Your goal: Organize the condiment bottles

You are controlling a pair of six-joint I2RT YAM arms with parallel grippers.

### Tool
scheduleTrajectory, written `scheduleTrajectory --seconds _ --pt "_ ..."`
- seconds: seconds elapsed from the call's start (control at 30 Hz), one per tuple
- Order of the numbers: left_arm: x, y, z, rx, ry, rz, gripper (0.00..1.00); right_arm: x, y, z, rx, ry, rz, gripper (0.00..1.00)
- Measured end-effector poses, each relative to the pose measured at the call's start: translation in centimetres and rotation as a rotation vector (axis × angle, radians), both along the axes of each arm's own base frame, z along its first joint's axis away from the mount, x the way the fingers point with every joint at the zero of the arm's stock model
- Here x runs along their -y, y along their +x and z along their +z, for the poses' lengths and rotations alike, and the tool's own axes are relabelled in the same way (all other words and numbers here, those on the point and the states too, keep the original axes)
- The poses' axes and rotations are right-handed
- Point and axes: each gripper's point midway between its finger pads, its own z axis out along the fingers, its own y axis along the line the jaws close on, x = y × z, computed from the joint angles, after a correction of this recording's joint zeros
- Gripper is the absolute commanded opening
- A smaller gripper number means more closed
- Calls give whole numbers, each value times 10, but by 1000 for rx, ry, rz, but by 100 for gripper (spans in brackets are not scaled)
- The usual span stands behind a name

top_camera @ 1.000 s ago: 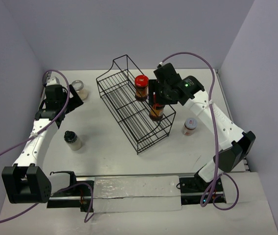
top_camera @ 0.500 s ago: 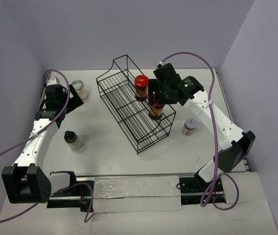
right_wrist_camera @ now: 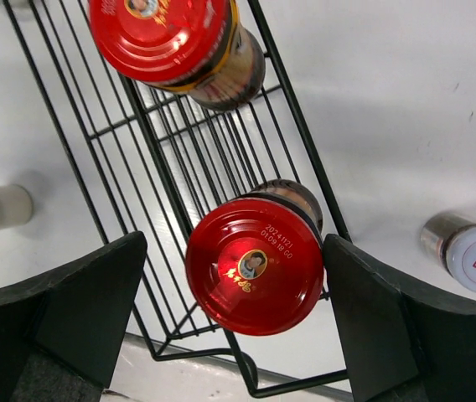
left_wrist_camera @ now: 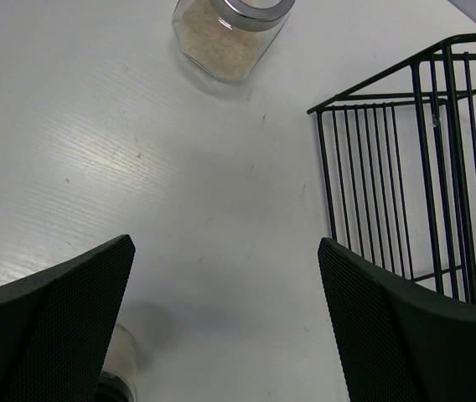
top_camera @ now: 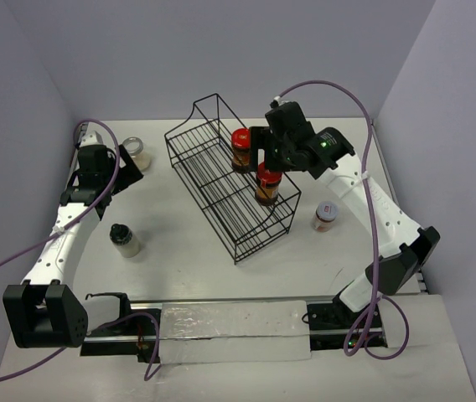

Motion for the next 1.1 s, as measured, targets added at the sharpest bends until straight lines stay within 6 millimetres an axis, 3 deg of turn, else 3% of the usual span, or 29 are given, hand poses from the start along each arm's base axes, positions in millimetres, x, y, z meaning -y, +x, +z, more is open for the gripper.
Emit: scheduleTrajectory --seconds 0.27,0.47,0.57,0.73,0.9,1.1 --pt "-4 0 -5 -17 14 19 99 0 6 40 94 44 -12 100" --pt "-13 -9 -31 -142 49 82 98 19 0 66 168 35 -54 100" --pt "-19 -21 -34 -183 65 121 98 29 -5 76 200 35 -75 100" --pt "-36 -46 -20 -205 112 214 98 40 -14 80 222 32 -86 100" --pt "-38 -74 -3 -177 74 274 98 41 -15 72 208 16 -87 100" --pt "-38 -99 -22 -235 35 332 100 40 -15 68 200 9 -82 100"
